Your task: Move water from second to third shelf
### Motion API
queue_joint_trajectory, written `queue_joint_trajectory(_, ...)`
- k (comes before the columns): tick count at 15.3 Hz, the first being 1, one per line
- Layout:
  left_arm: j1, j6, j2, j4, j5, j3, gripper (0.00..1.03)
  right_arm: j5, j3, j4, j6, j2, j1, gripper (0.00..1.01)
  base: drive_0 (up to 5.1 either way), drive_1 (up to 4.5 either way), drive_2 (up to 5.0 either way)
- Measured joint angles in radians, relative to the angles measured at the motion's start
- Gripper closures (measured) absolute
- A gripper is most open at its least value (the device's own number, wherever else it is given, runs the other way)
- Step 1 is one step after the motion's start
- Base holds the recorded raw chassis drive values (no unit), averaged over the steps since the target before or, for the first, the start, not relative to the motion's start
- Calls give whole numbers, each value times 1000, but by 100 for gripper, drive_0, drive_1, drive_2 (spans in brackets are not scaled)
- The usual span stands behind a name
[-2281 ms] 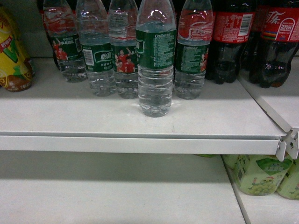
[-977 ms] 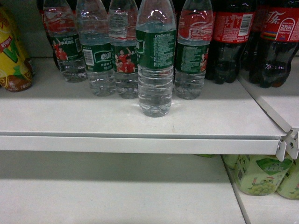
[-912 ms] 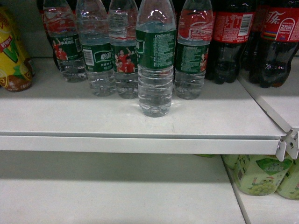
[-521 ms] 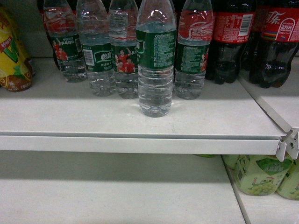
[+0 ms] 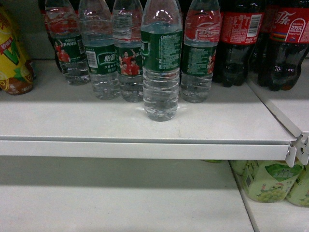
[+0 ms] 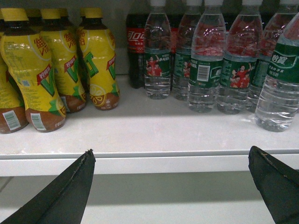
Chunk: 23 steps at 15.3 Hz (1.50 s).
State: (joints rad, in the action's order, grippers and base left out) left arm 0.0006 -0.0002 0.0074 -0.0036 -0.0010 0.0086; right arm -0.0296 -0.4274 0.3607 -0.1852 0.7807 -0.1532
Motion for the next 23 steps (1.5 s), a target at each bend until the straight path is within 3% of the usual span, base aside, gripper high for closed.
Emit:
queue_joint_trajectory(4,0,0,0,0,0,0,5,118,-40,170,78,298,-229,3,0,0,0)
queue_joint_trajectory(6,0,0,0,0,0,0,5,131,-72,260,97,439,-281,3,0,0,0)
queue_joint_trajectory(10,0,0,0,0,0,0,5,154,-196,355,95,719,-360,3,0,0,0)
queue_joint_trajectory(15,0,0,0,0,0,0,5,140,-370,349,19,890,-397,3,0,0,0)
queue_joint_trajectory(23,0,0,0,0,0,0,5,166,-523,332,31,1036,-409,3,0,0,0)
